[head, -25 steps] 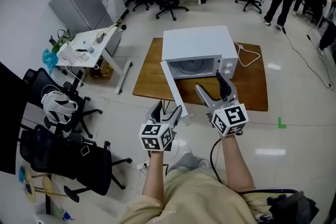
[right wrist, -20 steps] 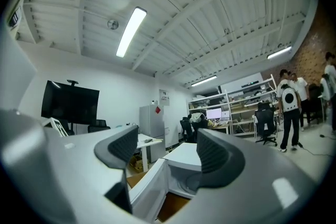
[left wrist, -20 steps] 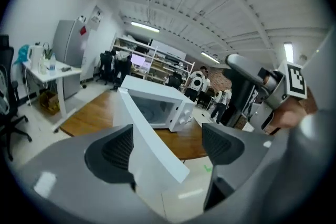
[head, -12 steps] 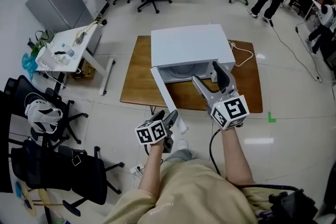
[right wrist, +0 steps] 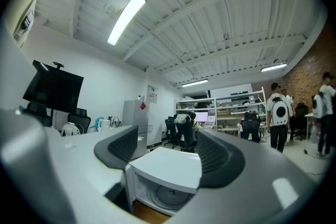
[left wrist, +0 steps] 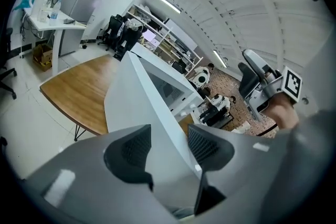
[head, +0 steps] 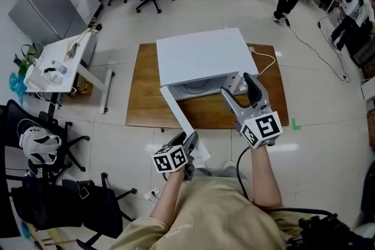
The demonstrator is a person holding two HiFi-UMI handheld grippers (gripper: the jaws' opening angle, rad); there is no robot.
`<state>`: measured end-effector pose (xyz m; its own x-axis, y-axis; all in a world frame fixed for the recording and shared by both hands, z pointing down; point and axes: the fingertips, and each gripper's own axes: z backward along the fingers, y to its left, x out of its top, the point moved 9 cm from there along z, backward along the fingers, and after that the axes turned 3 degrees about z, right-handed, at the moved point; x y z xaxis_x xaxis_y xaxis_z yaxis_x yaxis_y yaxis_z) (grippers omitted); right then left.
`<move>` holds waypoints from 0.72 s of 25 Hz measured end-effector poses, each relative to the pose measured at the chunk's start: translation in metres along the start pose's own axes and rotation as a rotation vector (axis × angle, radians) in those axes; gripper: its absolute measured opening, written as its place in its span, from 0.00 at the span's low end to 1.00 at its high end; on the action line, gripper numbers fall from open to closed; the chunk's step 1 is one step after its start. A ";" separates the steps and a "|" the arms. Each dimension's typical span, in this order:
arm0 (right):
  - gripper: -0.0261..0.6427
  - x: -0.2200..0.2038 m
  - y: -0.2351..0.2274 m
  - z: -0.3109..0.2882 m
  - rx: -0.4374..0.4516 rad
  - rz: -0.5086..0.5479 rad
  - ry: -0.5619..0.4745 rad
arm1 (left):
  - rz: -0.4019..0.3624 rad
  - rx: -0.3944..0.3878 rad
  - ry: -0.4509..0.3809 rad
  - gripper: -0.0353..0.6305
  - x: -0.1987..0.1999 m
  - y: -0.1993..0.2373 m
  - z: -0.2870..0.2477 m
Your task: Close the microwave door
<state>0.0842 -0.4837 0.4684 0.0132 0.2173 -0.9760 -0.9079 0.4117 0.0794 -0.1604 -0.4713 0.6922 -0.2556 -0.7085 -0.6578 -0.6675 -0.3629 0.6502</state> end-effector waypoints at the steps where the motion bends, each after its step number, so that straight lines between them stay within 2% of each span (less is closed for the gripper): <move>1: 0.55 -0.001 -0.010 0.001 -0.010 -0.007 0.001 | 0.002 -0.003 0.001 0.38 0.002 -0.003 -0.005; 6: 0.55 -0.013 -0.056 0.010 -0.012 -0.034 0.008 | 0.017 0.007 -0.013 0.39 -0.006 -0.024 -0.030; 13: 0.55 -0.018 -0.084 0.016 0.082 0.001 0.011 | 0.074 0.068 -0.097 0.39 -0.014 -0.037 -0.059; 18: 0.55 -0.028 -0.107 0.017 0.138 -0.023 0.011 | 0.085 0.086 -0.094 0.38 -0.012 -0.047 -0.092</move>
<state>0.1880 -0.5191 0.4903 0.0283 0.1966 -0.9801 -0.8411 0.5344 0.0829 -0.0619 -0.5018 0.7044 -0.3752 -0.6736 -0.6368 -0.6969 -0.2479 0.6729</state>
